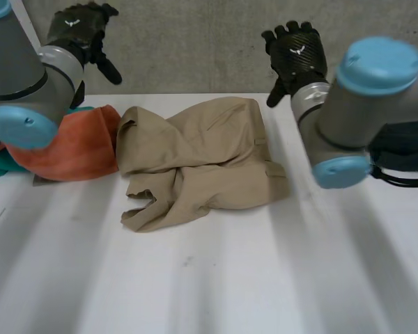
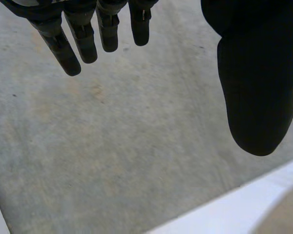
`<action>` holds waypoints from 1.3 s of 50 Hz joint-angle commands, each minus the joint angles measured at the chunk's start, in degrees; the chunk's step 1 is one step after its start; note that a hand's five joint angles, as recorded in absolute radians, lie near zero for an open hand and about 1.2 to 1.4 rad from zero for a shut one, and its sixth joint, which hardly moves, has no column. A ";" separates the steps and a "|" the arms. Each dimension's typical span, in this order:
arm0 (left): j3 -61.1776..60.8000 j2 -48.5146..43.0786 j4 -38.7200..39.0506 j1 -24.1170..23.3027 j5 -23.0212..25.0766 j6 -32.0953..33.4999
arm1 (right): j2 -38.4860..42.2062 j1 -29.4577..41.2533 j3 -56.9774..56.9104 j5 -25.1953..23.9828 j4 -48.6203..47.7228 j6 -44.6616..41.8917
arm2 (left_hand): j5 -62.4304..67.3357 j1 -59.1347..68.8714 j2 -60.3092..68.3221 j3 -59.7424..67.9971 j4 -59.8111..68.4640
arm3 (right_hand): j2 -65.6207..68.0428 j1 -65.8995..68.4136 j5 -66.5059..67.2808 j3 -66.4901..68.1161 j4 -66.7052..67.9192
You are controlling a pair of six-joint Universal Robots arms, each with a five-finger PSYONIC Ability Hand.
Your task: Fold the laundry.
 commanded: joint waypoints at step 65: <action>-29.12 -6.43 12.10 -7.83 -5.27 32.03 | 5.61 -3.45 17.37 -14.06 -2.15 -5.87 | 67.01 69.31 68.34 67.95 68.61 | 68.30 67.50 67.20 68.11 67.82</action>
